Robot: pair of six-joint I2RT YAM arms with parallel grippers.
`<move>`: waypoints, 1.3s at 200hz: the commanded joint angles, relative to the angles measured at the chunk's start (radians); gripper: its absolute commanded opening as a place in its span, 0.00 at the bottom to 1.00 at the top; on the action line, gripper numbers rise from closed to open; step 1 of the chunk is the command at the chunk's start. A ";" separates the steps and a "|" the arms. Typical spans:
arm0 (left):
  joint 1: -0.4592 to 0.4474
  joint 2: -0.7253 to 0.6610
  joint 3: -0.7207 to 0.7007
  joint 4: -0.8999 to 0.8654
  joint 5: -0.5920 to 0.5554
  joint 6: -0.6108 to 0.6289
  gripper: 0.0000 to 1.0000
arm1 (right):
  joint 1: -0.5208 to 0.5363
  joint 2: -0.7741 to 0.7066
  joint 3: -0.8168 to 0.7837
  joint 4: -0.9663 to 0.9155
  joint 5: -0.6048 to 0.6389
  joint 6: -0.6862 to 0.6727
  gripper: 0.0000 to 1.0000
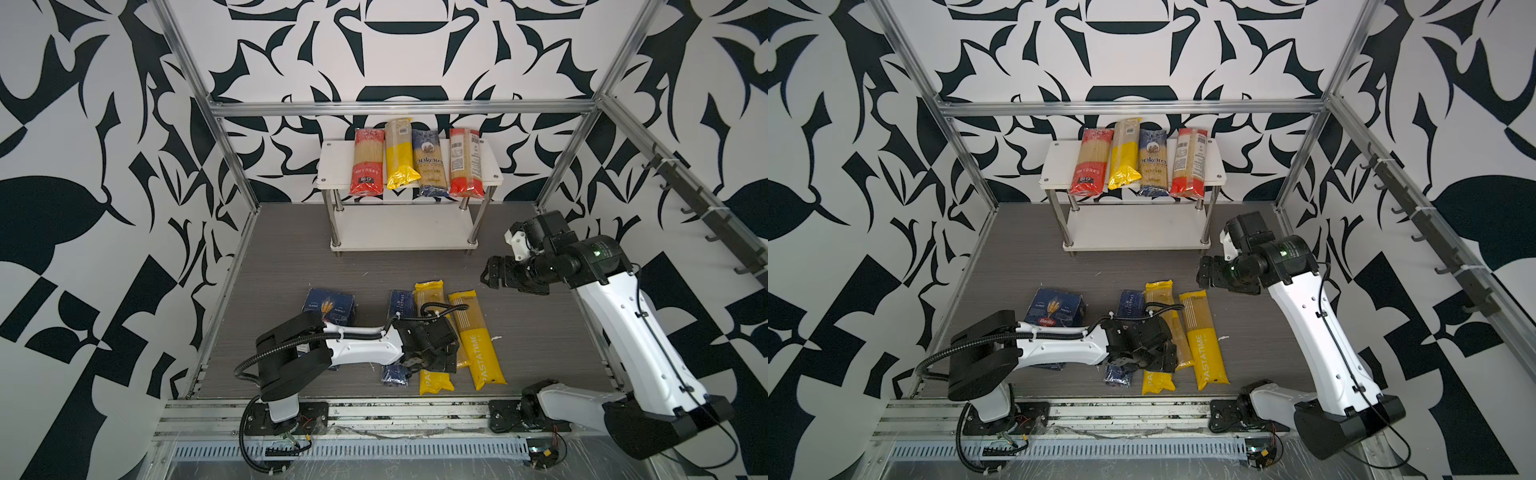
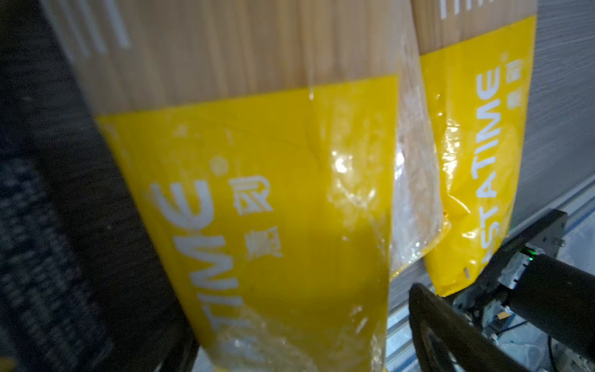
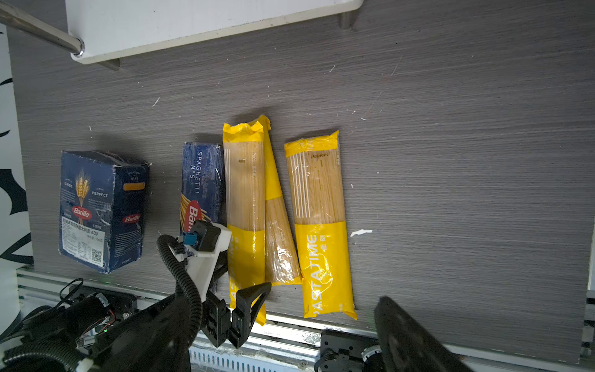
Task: Arrange pasta packages on shelves
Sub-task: Pick up the pasta bag from the pasta bag.
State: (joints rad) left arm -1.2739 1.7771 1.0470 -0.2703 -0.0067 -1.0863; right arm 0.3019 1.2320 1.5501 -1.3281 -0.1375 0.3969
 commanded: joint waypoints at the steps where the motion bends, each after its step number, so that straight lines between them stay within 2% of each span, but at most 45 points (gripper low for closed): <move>1: 0.012 0.087 -0.042 0.034 0.076 -0.025 0.94 | -0.005 0.005 0.057 -0.003 0.002 -0.021 0.92; 16: 0.028 0.115 -0.020 0.021 0.091 -0.012 0.87 | -0.004 0.012 0.075 -0.009 0.007 -0.024 0.92; 29: 0.039 0.152 0.031 -0.069 0.083 -0.012 0.82 | -0.006 0.016 0.086 -0.015 0.013 -0.024 0.92; 62: 0.044 0.273 0.202 -0.360 0.019 -0.011 0.81 | -0.011 0.031 0.112 -0.027 0.029 -0.044 0.92; 108: 0.054 0.312 0.212 -0.424 0.002 -0.029 0.78 | -0.021 0.051 0.117 -0.014 0.017 -0.056 0.92; 133: 0.064 0.307 0.196 -0.424 -0.003 -0.026 0.64 | -0.029 0.068 0.155 -0.020 0.011 -0.067 0.92; 156: 0.080 0.260 0.157 -0.425 -0.021 -0.021 0.45 | -0.033 0.090 0.200 -0.023 -0.006 -0.074 0.92; 181: 0.099 0.151 0.110 -0.445 -0.072 -0.016 0.36 | -0.032 0.103 0.216 -0.004 -0.037 -0.062 0.92; 235: 0.135 0.021 0.155 -0.533 -0.238 0.143 0.00 | -0.034 0.111 0.212 0.082 -0.092 -0.018 0.91; 260: 0.162 -0.038 0.180 -0.539 -0.299 0.214 0.00 | -0.033 0.123 0.239 0.096 -0.100 -0.011 0.91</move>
State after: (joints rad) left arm -1.1488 1.8263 1.2003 -0.7166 -0.1291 -0.9642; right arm 0.2699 1.3483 1.7390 -1.2812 -0.2131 0.3660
